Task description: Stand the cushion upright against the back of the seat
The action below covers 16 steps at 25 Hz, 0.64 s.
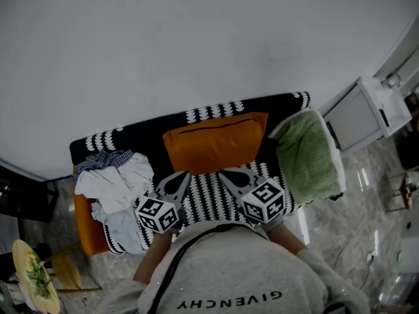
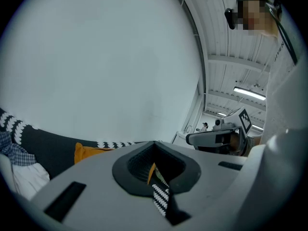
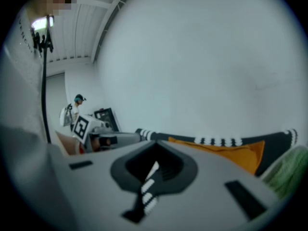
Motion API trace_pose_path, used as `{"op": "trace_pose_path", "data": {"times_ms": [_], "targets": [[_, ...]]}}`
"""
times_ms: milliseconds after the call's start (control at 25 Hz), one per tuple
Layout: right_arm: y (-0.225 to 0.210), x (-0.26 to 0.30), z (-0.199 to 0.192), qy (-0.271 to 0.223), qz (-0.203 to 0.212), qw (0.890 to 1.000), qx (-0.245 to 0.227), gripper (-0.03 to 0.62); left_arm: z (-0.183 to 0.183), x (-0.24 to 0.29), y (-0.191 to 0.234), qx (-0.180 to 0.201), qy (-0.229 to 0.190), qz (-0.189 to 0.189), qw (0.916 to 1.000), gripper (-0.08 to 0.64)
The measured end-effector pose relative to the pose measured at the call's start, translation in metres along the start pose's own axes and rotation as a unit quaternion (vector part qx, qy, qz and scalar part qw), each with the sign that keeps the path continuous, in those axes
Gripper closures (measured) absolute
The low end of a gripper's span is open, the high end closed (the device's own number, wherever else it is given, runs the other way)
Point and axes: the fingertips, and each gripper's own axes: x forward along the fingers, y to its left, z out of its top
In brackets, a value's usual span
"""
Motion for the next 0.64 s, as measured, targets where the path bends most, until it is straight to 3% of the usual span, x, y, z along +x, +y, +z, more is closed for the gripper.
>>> {"op": "trace_pose_path", "data": {"times_ms": [640], "targets": [[0.007,0.006,-0.004,0.018,0.001,1.000,0.002,0.575,-0.001,-0.014,0.024,-0.023,-0.001,0.018,0.9996,0.535]]}}
